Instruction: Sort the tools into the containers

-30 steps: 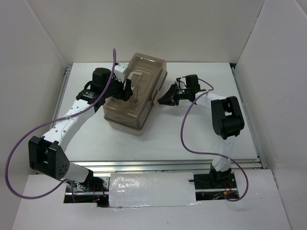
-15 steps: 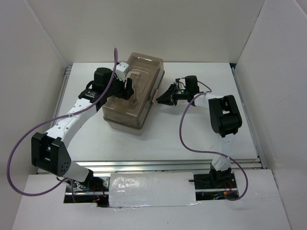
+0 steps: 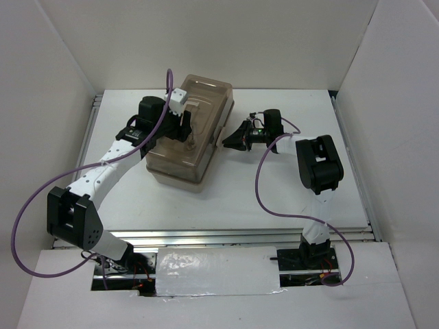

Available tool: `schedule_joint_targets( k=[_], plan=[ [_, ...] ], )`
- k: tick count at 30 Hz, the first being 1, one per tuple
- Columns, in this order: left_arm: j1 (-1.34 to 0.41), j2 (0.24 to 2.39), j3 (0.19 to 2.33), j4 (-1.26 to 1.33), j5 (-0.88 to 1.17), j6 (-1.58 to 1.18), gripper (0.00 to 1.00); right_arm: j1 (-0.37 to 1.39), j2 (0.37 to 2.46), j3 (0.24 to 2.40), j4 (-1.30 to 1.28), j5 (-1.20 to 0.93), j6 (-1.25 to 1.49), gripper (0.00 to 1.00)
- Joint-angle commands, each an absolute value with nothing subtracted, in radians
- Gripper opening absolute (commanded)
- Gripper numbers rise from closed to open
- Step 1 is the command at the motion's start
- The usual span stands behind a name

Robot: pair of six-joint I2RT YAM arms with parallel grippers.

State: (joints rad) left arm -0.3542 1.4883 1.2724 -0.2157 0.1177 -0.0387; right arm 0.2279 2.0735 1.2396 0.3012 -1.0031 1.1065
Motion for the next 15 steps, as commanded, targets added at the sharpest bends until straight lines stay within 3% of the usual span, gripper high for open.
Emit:
schedule_joint_targets(
  k=[1,15],
  plan=[
    [-0.391,1.585,1.236,-0.373,0.164,-0.026,0.72,0.275,2.126,1.227,0.348,-0.919,1.115,0.30],
    [-0.393,1.629,1.233,-0.376,0.225,-0.028,0.68,0.276,2.192,1.180,0.505,-0.923,1.241,0.20]
  ],
)
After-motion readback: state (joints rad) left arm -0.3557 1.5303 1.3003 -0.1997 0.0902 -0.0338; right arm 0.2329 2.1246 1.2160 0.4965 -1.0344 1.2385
